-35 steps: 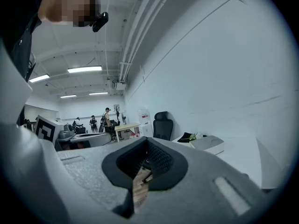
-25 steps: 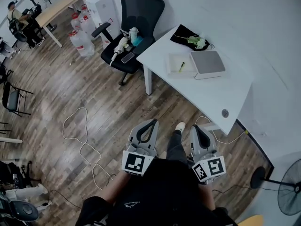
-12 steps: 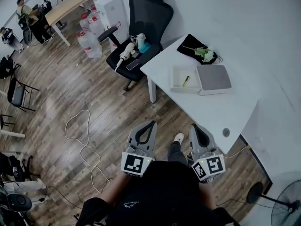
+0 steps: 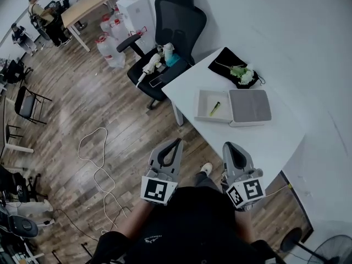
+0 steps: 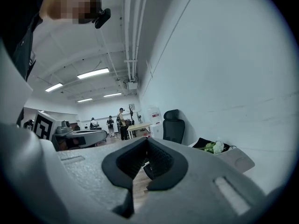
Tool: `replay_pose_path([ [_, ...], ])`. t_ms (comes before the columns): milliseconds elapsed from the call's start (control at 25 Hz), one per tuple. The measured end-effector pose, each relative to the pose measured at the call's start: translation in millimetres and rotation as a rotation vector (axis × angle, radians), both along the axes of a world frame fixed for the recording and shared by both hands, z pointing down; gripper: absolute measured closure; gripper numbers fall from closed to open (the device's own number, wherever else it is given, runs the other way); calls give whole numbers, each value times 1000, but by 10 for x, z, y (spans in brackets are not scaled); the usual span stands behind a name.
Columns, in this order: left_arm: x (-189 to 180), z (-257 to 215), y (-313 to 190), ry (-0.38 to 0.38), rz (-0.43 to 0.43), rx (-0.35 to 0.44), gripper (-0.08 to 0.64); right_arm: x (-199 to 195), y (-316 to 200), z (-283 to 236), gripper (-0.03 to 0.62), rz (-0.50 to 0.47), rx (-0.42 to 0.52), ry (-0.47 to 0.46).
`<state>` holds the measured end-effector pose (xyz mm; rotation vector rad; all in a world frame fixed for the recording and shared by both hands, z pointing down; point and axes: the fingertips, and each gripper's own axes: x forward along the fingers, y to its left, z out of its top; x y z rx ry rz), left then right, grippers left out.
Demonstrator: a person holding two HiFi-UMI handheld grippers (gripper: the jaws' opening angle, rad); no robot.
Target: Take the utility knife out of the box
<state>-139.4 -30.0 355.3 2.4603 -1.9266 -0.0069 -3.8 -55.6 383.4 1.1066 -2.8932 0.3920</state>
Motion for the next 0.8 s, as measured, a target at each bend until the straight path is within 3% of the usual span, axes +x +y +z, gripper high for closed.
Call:
replay_pose_path([
  [240,158,46,-415,5,-77,-13,554,148,-484,48,589,-75,-5,1],
  [400,196,171,-618,-22,-134,-95,554,266,-739,77,588,-112,4,11],
  [560,329,264,-810,-12,-114,-103,554,357,-986,175,589,-113,-7,8],
  [800,441,435,-995,-51,-64,-183,554,484,-1097,273,588,-50,-44,-17],
])
